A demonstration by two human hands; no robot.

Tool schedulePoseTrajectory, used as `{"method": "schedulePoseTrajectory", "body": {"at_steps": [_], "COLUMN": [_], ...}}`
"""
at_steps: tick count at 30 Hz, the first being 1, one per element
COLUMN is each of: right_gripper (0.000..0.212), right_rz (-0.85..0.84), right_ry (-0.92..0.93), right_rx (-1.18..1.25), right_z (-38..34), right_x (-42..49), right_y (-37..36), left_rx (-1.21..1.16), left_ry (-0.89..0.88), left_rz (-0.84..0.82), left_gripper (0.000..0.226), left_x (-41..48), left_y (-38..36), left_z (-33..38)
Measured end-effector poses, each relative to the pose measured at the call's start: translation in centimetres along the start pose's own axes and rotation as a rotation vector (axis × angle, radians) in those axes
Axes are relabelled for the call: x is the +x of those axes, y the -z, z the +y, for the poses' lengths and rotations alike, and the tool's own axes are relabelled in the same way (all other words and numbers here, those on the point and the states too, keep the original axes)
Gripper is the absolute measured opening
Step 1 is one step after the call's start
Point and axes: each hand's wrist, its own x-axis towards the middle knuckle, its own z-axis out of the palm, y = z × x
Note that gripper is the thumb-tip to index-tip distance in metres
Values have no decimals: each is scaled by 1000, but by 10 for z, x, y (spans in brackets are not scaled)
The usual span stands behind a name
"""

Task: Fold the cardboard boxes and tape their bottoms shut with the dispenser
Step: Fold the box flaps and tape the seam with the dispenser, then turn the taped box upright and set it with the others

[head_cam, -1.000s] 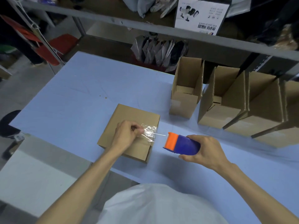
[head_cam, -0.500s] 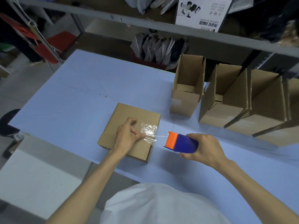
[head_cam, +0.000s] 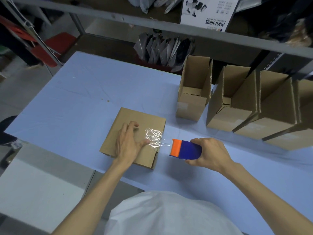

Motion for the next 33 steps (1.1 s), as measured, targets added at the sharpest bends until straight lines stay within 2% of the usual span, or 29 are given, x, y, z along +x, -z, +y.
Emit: {"method": "schedulePoseTrajectory", "body": {"at_steps": [3, 6, 9, 13, 17, 19, 21, 24, 25, 27, 29, 31, 33], "right_gripper": [45, 40, 42, 42, 19, 27, 39, 53, 54, 49, 42, 51, 73], "right_rz": [-38, -59, -101, -106, -115, -122, -80, 9, 28, 38, 49, 28, 63], "right_ry": [-19, -26, -51, -39, 60, -12, -83, -168, -178, -177, -212, -258, -239], "right_rx": [-24, -56, -89, -203, -422, -412, -359, -240, -220, -178, -23, 126, 56], "right_z": [-5, -13, -21, -41, -54, -41, -28, -13, -10, -7, -9, -13, -14], "right_x": [7, 16, 25, 41, 51, 46, 39, 29, 27, 24, 22, 22, 26], "right_y": [-3, -5, -7, -13, -17, -17, -16, -22, -25, -34, -44, -53, -66], "left_rx": [-117, -183, -209, -253, -259, -206, -57, 141, 209, 414, 513, 471, 265], "left_ry": [-162, -303, -238, -177, -171, -239, -378, -479, -532, -694, -697, -634, -516], "left_rz": [-45, -242, -338, -361, -328, -318, -321, -423, -400, -340, -380, -457, -458], "left_gripper": [42, 28, 24, 27, 29, 30, 30, 16, 13, 15, 30, 55, 69], "left_x": [-3, -4, -1, -3, -1, 0, 0, -4, -4, -5, -4, 0, 6], "left_y": [-6, -12, -14, -15, -14, -12, -14, -15, -17, -20, -20, -19, -17], "left_z": [7, 18, 16, 16, 15, 14, 11, 15, 16, 18, 22, 28, 36]}}
